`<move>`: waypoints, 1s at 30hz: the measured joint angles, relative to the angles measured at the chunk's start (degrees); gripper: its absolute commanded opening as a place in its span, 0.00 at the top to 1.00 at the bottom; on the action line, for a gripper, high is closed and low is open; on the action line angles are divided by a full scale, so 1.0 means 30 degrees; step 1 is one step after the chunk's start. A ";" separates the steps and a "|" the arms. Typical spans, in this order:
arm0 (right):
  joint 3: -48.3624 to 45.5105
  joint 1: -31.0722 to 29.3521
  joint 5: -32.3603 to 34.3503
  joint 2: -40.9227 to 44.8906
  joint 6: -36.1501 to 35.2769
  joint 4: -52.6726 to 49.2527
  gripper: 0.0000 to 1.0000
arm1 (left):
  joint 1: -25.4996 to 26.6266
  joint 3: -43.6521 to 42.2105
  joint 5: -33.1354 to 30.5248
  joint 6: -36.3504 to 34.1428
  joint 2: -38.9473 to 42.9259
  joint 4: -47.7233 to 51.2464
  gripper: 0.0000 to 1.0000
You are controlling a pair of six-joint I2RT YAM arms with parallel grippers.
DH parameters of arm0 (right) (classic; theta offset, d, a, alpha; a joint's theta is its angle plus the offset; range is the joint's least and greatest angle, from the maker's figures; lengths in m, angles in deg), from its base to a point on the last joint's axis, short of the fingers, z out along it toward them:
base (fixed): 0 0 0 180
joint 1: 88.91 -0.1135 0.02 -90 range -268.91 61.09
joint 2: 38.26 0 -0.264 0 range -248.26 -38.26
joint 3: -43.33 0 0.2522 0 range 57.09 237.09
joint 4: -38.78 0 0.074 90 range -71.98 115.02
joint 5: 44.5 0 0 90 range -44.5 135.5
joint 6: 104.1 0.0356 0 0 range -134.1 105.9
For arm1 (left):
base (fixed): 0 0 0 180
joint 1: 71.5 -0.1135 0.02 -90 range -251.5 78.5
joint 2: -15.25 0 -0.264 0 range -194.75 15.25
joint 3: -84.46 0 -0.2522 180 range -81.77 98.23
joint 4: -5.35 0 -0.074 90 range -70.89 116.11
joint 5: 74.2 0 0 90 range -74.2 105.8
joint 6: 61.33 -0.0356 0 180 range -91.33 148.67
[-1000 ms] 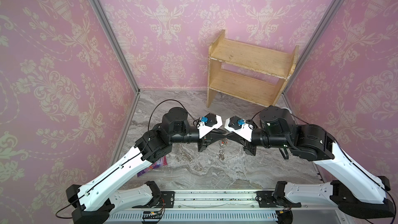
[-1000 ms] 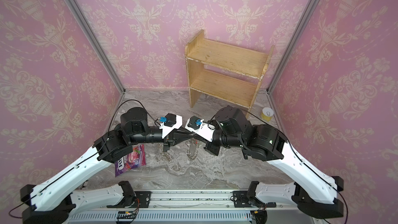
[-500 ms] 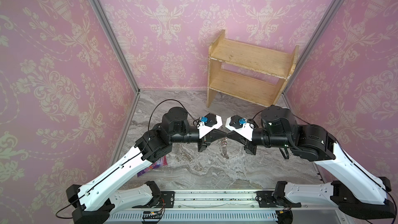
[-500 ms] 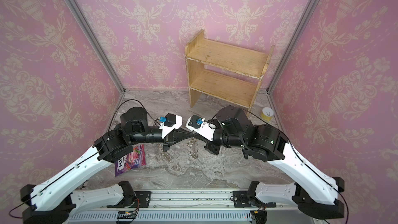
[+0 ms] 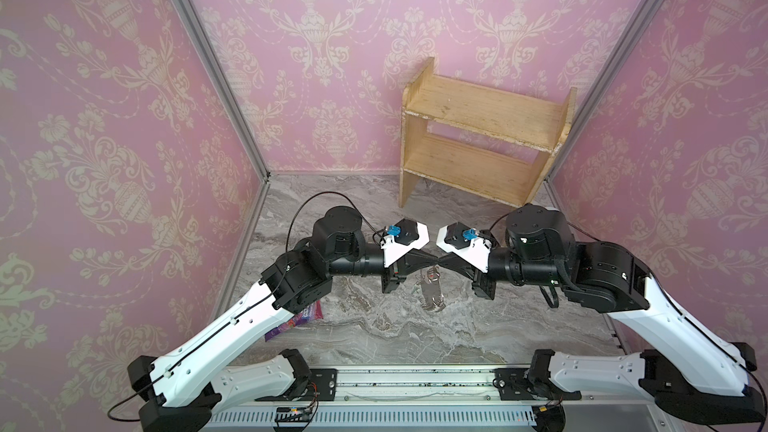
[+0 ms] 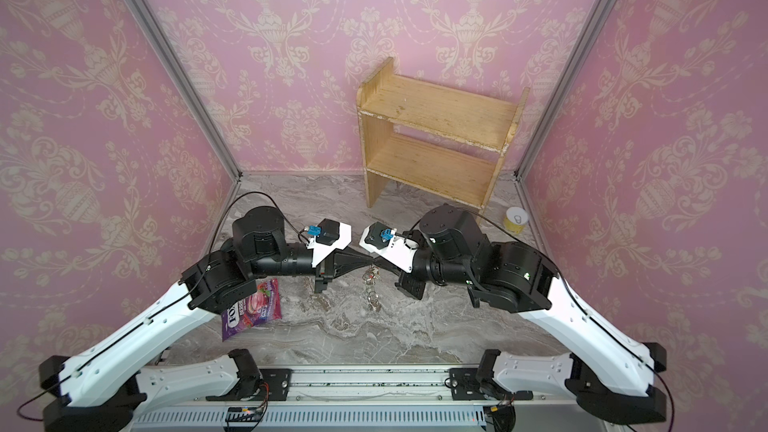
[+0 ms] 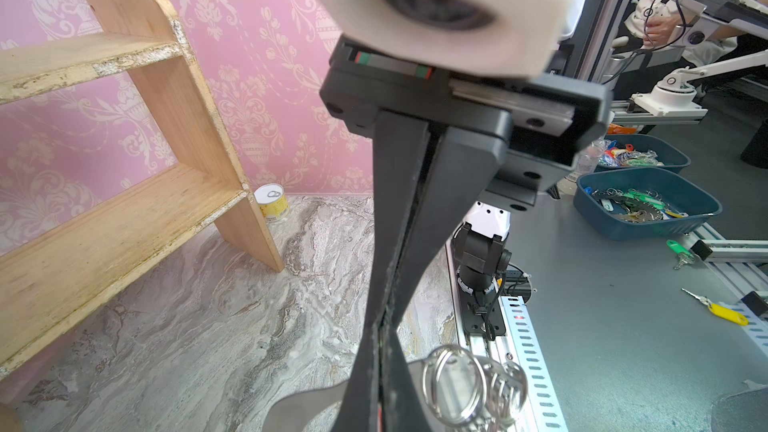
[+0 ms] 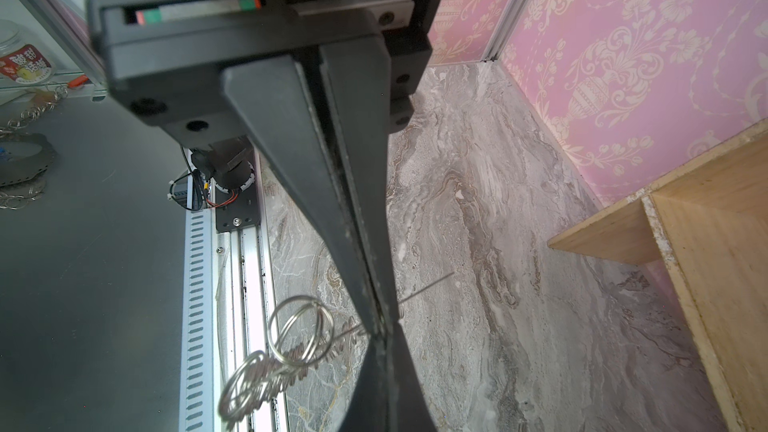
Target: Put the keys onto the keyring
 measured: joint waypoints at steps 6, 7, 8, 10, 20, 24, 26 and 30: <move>-0.0226 0.0029 -0.0007 0.0153 0.0022 0.0270 0.94 | 0.0000 -0.0233 -0.0051 -0.0015 0.0131 -0.0386 1.00; -0.0291 0.0029 -0.0015 0.0204 0.0022 0.0313 0.91 | 0.0000 -0.0342 -0.0066 -0.0036 0.0189 -0.0510 1.00; -0.0328 0.0029 -0.0015 0.0240 0.0036 0.0350 0.87 | 0.0007 -0.0393 -0.0080 -0.0066 0.0226 -0.0605 1.00; -0.0379 0.0029 0.0000 0.0372 0.0109 0.0503 0.80 | 0.0000 -0.0495 -0.0138 -0.0080 0.0328 -0.0758 1.00; -0.1508 0.0029 0.0393 0.1938 0.0503 0.1698 0.70 | -0.0029 -0.0678 -0.0124 -0.0131 0.0976 -0.2397 1.00; -0.2506 0.0029 0.0335 0.2368 0.0954 0.2761 0.70 | -0.0131 -0.0882 0.0000 0.0022 0.1100 -0.3745 1.00; -0.2951 0.0029 0.0262 0.2514 0.1093 0.3308 0.71 | -0.0146 -0.1056 0.0022 0.0153 0.1100 -0.4379 1.00; -0.3504 0.0029 0.0204 0.2871 0.1304 0.4386 0.73 | -0.0146 -0.1537 0.0255 0.0510 0.1100 -0.5544 1.00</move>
